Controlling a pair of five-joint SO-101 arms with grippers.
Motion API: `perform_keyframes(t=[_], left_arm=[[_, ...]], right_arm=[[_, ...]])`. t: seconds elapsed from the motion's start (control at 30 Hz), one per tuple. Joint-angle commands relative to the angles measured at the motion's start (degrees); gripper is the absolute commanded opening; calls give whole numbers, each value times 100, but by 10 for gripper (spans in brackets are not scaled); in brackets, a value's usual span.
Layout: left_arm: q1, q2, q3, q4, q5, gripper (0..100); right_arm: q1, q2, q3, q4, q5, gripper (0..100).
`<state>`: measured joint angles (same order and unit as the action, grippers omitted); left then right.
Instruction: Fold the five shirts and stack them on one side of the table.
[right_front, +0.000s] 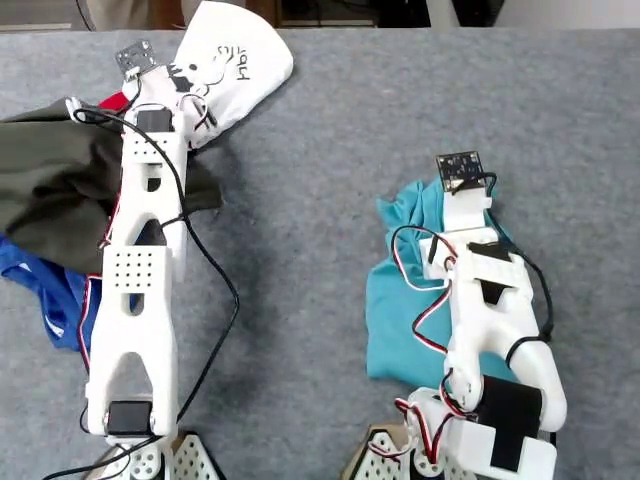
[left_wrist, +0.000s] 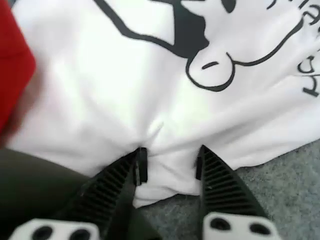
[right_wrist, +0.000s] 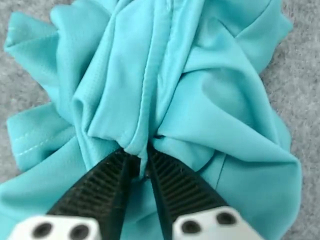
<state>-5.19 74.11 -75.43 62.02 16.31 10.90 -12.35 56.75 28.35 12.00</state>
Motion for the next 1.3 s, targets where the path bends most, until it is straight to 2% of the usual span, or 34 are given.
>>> perform_keyframes(t=[0.0,0.07,0.13,0.3,0.6,0.73,0.97,1.13,1.27], left_arm=[[-141,57,-193,-202,-229,56],[-167,48,-202,-105,-457,14],[-167,13,-299,211,-589,19],[-246,-453,-2004,1354,-668,19],[-492,-2299,-2040,1424,-844,19],[-967,-3178,-2040,1486,-826,19],[-2215,-4418,-2040,2382,-853,19],[-3182,-4198,-2031,2989,-818,19],[-3218,-3714,-2022,3938,-853,19]], right_arm=[[-75,4,-251,-62,-35,2],[-75,4,-251,-62,-35,2],[-75,4,-251,-62,-35,2],[-75,4,-251,-62,-26,2],[-75,4,-251,-62,-26,2],[-75,4,-251,-62,-26,2],[-136,4,-251,-62,-18,2],[-163,4,-251,-62,-18,2],[-163,4,-251,-62,-18,2]])
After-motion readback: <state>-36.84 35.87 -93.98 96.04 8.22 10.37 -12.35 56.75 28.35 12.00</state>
